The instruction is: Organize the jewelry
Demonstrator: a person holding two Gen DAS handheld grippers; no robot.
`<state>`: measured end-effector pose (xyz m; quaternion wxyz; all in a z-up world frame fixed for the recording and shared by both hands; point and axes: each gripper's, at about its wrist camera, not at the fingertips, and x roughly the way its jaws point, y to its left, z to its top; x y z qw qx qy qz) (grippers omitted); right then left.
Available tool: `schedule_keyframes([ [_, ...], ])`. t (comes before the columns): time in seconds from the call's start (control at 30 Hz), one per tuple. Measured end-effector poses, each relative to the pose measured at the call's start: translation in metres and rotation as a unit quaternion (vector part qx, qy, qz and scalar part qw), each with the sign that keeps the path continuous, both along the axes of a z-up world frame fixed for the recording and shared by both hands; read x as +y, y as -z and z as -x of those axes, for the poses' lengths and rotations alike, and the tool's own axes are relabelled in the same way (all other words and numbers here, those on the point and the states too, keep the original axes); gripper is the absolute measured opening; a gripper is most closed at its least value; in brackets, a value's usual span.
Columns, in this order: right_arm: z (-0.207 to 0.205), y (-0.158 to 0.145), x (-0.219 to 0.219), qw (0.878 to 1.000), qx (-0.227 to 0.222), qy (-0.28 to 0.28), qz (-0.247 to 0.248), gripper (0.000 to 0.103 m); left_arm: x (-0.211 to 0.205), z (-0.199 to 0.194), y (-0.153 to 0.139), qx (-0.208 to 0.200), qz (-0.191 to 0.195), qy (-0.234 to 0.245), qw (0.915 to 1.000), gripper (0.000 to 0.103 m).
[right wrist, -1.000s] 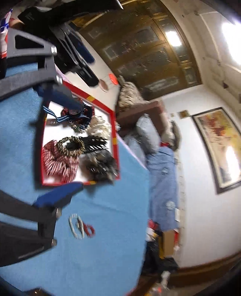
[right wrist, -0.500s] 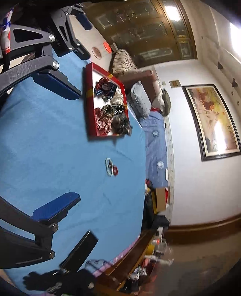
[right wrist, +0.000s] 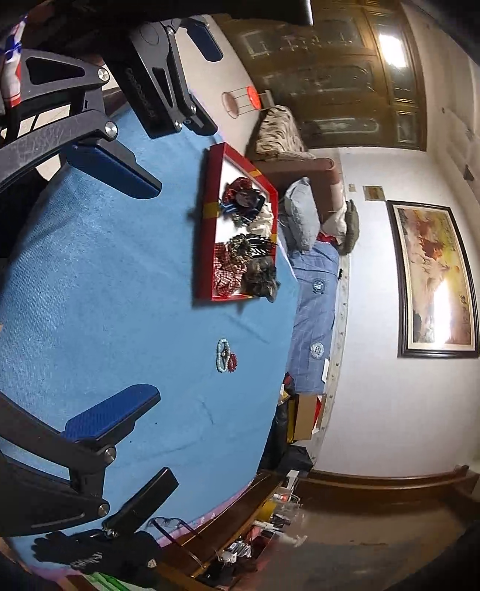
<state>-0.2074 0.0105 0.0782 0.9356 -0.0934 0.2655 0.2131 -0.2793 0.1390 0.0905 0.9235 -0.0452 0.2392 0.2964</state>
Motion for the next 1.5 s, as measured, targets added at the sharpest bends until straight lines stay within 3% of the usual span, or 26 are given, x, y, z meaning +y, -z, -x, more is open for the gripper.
schedule_keyframes([
  [0.37,0.001,0.011,0.010,1.000,0.013,-0.009,0.013,0.102,0.013,-0.001,0.016,0.026,0.006,-0.008,0.9996,0.103],
  [1.5,0.000,0.015,0.020,0.999,0.024,-0.012,0.029,0.102,0.015,-0.002,0.021,0.034,-0.002,-0.007,0.9994,0.103],
])
